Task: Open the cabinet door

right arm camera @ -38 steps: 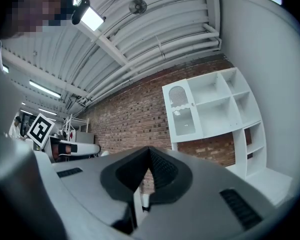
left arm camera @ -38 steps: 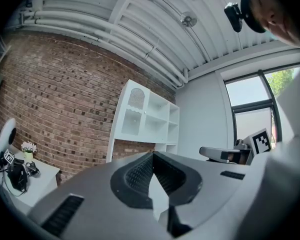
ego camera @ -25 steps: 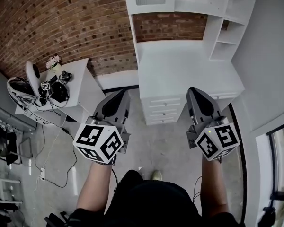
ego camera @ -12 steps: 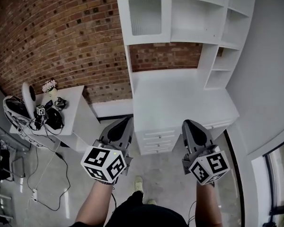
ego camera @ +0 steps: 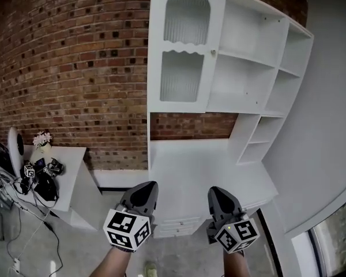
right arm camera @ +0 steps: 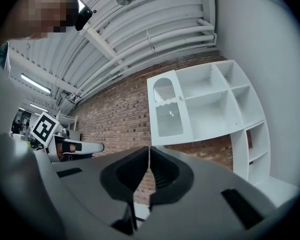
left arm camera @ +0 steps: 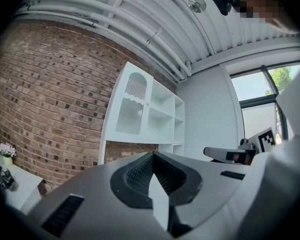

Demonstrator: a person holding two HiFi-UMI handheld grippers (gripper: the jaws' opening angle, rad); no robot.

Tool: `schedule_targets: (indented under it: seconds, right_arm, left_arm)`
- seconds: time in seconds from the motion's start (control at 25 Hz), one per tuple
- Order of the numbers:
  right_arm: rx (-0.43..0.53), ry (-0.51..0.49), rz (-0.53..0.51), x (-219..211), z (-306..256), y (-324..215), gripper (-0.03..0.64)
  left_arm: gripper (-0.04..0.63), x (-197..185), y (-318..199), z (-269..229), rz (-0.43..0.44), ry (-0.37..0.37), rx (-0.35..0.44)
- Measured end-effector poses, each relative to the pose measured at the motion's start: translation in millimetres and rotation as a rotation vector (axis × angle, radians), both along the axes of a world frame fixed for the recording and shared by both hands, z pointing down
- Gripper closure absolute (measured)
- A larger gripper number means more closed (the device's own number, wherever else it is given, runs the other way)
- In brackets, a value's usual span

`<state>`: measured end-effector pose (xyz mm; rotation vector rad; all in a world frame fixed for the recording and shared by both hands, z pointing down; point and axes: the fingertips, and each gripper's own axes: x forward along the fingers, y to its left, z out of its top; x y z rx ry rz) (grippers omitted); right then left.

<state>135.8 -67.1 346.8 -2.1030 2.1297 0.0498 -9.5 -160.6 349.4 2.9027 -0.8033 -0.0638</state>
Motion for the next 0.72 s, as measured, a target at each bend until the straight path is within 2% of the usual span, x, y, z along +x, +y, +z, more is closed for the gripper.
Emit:
schedule_targets:
  seconds: [0.44,0.56,0.72]
  right_arm:
    - [-0.031,0.04,0.026,18,5,-100,0.609]
    - [-0.028,0.035,0.017,34,6,-122,0.603]
    - [-0.018,0.029,-0.025,71,6,-161,0.573]
  left_arm:
    - [0.592,29,-97,15,0.051,0.001,-0.027]
    - [0.592,46,-112,17,0.061,0.013,-0.048]
    - [0.592,78,-139,14,0.033,0.026,-0.054]
